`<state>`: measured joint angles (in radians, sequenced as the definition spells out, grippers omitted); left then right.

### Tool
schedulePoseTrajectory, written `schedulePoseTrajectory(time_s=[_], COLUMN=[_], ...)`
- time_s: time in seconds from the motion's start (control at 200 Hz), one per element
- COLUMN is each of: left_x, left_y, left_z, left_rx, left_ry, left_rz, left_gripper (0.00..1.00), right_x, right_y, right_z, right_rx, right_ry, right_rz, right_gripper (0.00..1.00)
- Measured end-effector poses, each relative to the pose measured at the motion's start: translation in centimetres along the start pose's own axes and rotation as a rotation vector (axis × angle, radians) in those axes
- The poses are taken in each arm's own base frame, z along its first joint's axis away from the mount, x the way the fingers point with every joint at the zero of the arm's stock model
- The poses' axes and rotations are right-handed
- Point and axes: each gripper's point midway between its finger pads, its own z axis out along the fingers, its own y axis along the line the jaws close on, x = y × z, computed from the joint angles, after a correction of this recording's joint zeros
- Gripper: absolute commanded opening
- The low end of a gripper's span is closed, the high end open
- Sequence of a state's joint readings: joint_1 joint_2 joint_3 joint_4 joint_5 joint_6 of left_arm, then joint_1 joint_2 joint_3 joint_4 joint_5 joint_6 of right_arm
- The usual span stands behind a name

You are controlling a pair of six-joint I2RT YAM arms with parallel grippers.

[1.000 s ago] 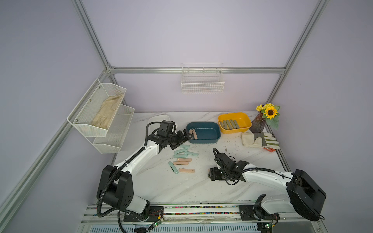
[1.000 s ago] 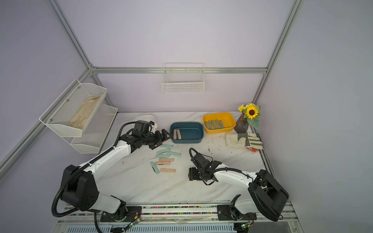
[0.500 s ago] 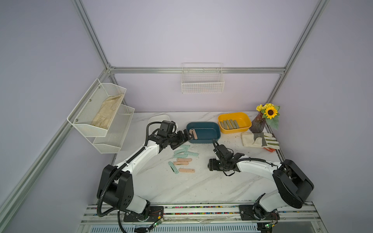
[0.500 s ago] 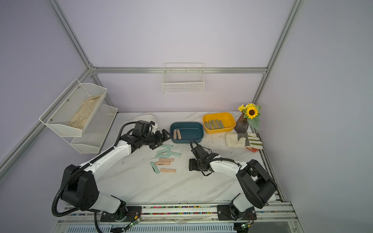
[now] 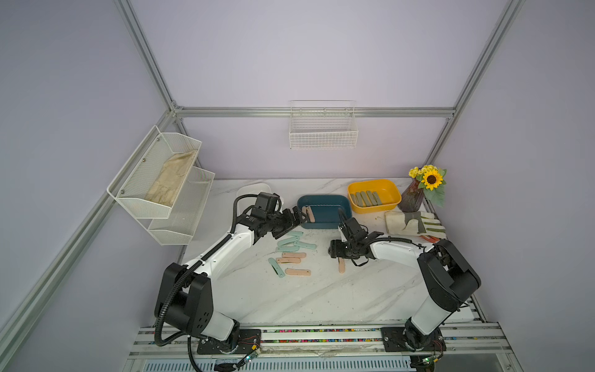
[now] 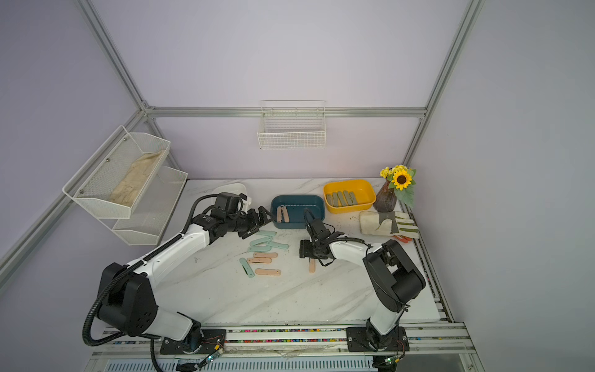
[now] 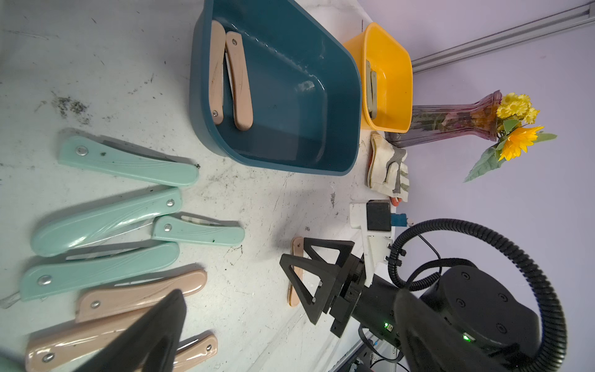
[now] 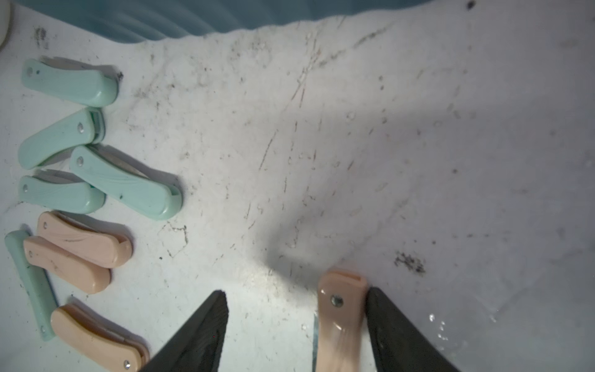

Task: Place the fruit knives into the storage box by color
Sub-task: Pick up the fruit knife from the center of the board.

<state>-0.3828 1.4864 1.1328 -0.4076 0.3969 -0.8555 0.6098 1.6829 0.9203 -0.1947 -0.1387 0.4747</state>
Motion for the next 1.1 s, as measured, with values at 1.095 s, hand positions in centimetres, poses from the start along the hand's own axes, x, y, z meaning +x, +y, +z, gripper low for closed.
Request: schedulePoseTrajectory(time_s=[1.095], left_x=[0.4], left_y=[0.0], left_z=[0.7], left_rx=[-0.001], left_ry=[0.014], left_rz=[-0.017], left_gripper=[1.00], right_x=[5.7], right_y=[-2.1], right_z=[-1.8], right_rx=[0.258], right_ry=[0.021], right_rz=[-0.134], right_gripper=[0.59])
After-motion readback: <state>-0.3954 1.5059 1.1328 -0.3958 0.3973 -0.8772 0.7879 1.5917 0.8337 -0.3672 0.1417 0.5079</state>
